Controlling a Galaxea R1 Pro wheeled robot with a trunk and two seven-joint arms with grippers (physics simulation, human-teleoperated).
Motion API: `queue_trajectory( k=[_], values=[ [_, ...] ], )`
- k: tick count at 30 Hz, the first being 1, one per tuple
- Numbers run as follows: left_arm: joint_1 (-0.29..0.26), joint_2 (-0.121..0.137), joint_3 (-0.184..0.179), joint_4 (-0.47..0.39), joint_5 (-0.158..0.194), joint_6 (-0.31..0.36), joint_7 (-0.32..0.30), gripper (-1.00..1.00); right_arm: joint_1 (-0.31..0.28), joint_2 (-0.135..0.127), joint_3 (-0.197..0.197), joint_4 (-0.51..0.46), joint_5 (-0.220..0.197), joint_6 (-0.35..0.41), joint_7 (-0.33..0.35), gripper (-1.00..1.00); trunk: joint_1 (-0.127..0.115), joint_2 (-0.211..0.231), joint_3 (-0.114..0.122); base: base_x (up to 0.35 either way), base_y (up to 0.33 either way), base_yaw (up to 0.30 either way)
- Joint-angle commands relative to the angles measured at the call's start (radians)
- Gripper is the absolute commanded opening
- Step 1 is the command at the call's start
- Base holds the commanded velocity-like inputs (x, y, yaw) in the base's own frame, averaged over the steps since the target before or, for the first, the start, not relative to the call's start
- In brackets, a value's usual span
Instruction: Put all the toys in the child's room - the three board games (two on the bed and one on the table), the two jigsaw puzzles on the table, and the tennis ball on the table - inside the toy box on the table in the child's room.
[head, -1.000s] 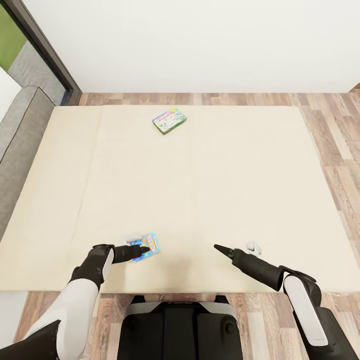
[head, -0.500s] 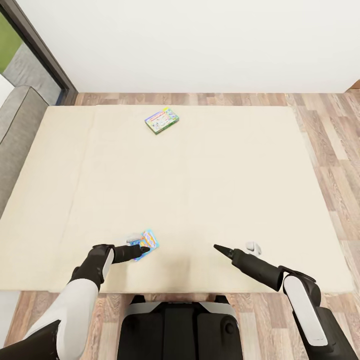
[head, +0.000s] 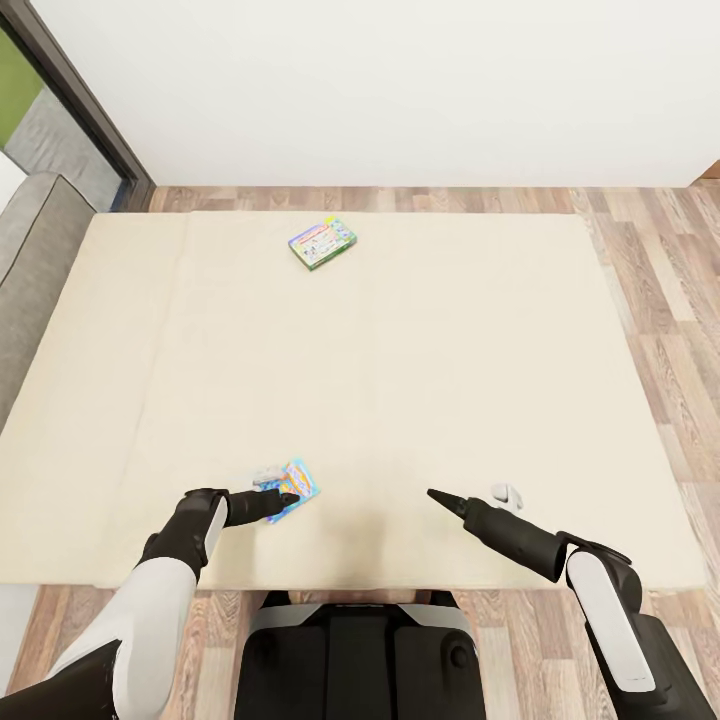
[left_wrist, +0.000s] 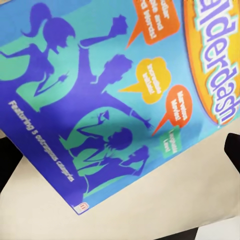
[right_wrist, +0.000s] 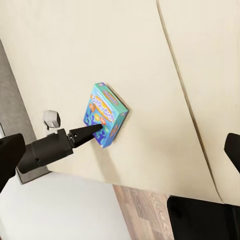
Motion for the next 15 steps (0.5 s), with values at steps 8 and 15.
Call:
queue_trajectory(
  k=[8, 15],
  values=[
    [-0.001, -0.002, 0.008, -0.002, -0.010, 0.005, -0.009, 1.00, 0.000, -0.001, 0.000, 0.000, 0.006, 0.003, 0.008, 1.00, 0.001, -0.002, 0.006, 0.001, 0.000, 0.000],
    [-0.001, -0.002, 0.007, -0.002, -0.010, 0.005, -0.009, 1.00, 0.000, -0.001, 0.000, 0.000, 0.006, 0.003, 0.008, 1.00, 0.001, -0.002, 0.017, 0.000, 0.000, 0.000]
  ],
)
